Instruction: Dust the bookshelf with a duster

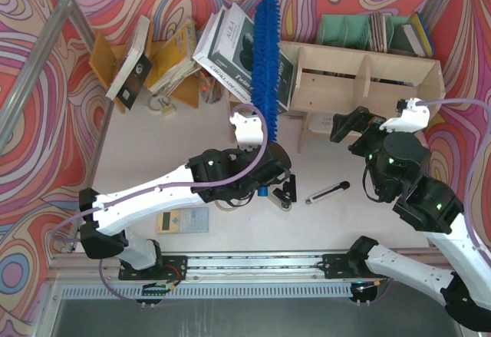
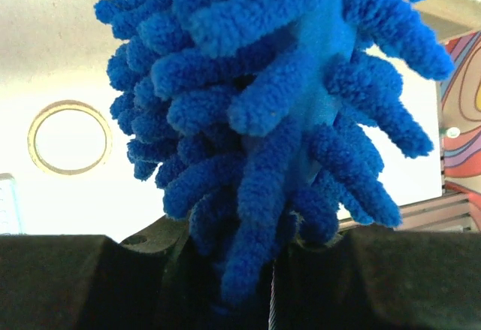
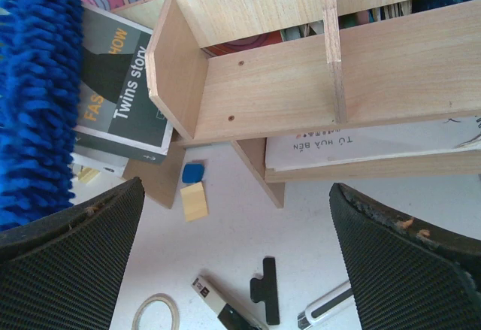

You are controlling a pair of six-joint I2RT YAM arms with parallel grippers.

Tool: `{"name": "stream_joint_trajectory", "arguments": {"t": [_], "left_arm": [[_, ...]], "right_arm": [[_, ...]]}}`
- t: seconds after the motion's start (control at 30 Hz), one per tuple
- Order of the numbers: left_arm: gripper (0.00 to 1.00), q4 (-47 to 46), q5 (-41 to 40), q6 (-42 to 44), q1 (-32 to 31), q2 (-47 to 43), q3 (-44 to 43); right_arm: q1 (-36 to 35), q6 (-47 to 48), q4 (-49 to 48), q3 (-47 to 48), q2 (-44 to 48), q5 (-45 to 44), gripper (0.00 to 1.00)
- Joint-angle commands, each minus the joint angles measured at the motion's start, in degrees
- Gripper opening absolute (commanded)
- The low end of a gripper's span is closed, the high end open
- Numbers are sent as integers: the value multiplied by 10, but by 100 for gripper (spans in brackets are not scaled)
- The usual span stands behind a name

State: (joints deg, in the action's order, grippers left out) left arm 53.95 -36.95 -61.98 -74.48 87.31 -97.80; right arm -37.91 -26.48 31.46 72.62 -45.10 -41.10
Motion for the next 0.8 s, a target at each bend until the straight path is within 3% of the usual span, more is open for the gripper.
{"name": "stream_joint_trajectory", "arguments": {"t": [0.0, 0.33, 0.53, 0.77], "left_arm": [[0, -27, 21, -18, 1, 5, 27], [0, -47, 35, -8, 1, 13, 25], [0, -49, 37, -14, -1, 4, 26], [0, -36, 7, 0, -1, -12, 14]], "right_arm": [[-2, 31, -10, -9, -3, 4, 99], [-2, 127, -115, -137, 94, 52, 99], [-2, 174, -177, -230, 151, 127, 99], [-2, 197, -193, -234, 171, 151, 99]]}}
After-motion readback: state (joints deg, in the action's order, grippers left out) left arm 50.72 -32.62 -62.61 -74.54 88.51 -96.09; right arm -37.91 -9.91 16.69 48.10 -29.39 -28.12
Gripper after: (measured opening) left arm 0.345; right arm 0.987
